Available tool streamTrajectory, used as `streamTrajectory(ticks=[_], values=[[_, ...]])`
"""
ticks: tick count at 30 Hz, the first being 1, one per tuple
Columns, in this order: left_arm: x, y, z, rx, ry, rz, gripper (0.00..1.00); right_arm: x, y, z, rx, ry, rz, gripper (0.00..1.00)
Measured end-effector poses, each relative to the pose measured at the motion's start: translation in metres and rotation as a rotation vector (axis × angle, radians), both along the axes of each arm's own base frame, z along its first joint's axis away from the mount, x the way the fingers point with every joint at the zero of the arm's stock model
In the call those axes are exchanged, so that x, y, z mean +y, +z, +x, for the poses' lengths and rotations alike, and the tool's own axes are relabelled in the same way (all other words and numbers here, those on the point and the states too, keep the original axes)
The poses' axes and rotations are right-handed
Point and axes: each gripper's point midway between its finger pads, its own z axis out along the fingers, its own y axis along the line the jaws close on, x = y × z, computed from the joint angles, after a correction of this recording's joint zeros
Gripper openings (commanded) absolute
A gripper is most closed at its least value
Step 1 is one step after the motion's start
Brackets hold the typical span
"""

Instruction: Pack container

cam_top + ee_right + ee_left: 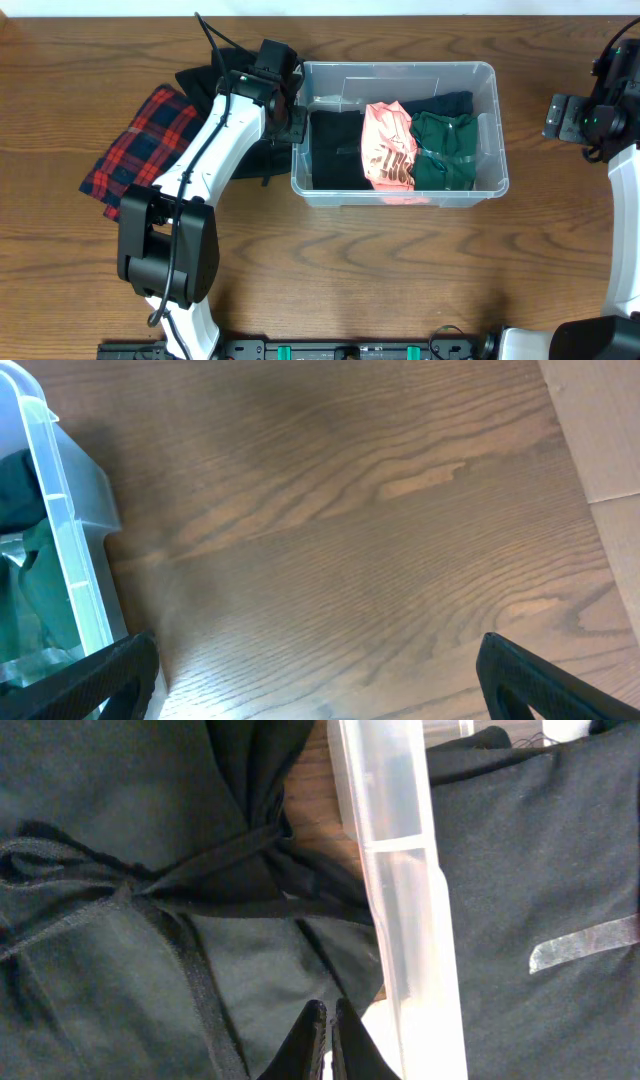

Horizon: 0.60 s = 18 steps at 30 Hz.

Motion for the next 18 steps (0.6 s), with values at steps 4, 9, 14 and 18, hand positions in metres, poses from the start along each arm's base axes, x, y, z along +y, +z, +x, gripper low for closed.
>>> streamTrajectory(ticks=[4, 9, 14, 18], values=[[-0.003, 0.001, 0.0, 0.005, -0.005, -0.025, 0.06, 0.0, 0.0, 0.0, 0.0, 0.0, 0.0, 0.99], [-0.007, 0.002, 0.001, 0.001, -0.011, -0.046, 0.06, 0.0, 0.0, 0.0, 0.0, 0.0, 0.0, 0.99], [-0.009, 0.003, 0.003, -0.007, -0.014, -0.057, 0.06, 0.0, 0.0, 0.0, 0.0, 0.0, 0.0, 0.99], [-0.012, 0.004, 0.003, -0.008, -0.018, -0.07, 0.06, 0.0, 0.0, 0.0, 0.0, 0.0, 0.0, 0.99]])
